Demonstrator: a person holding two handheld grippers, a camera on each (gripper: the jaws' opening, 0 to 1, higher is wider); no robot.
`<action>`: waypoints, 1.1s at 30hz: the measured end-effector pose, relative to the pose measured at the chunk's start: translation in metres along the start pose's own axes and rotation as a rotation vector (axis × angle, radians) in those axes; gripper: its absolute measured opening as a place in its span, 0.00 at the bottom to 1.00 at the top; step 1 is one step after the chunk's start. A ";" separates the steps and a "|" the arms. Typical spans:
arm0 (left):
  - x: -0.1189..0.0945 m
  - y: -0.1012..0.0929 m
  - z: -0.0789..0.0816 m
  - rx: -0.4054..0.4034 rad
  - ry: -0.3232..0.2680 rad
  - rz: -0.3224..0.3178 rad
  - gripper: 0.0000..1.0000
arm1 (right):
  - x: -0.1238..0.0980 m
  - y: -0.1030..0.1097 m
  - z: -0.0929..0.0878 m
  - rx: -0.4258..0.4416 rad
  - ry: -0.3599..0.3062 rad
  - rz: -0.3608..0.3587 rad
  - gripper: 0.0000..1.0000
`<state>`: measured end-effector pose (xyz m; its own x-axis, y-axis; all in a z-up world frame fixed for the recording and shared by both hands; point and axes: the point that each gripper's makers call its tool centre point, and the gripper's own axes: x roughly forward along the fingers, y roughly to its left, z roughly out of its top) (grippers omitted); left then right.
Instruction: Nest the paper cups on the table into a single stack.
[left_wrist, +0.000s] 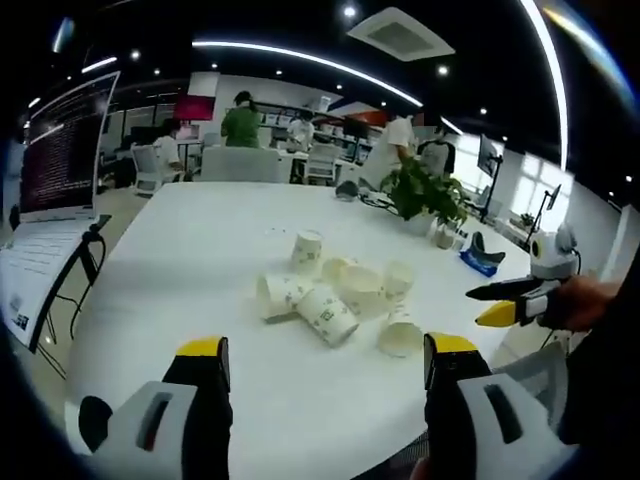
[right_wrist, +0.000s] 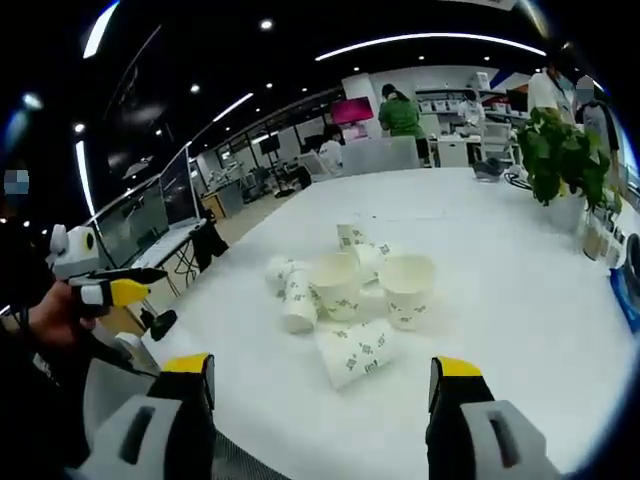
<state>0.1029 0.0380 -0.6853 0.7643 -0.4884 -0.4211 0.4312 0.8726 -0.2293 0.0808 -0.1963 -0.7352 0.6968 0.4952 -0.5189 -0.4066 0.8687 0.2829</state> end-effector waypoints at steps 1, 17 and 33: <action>0.001 -0.002 -0.001 0.003 0.002 -0.005 0.78 | -0.001 0.002 0.000 -0.002 -0.001 0.001 0.90; 0.008 -0.005 -0.010 -0.028 -0.009 -0.017 0.78 | -0.002 0.003 -0.008 -0.019 0.016 -0.001 0.90; 0.000 0.010 -0.007 -0.053 -0.022 0.008 0.77 | 0.005 -0.003 -0.008 -0.021 0.028 -0.011 0.90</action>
<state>0.1038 0.0471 -0.6939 0.7780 -0.4810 -0.4041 0.3995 0.8752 -0.2727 0.0806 -0.1968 -0.7447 0.6846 0.4843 -0.5447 -0.4113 0.8737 0.2600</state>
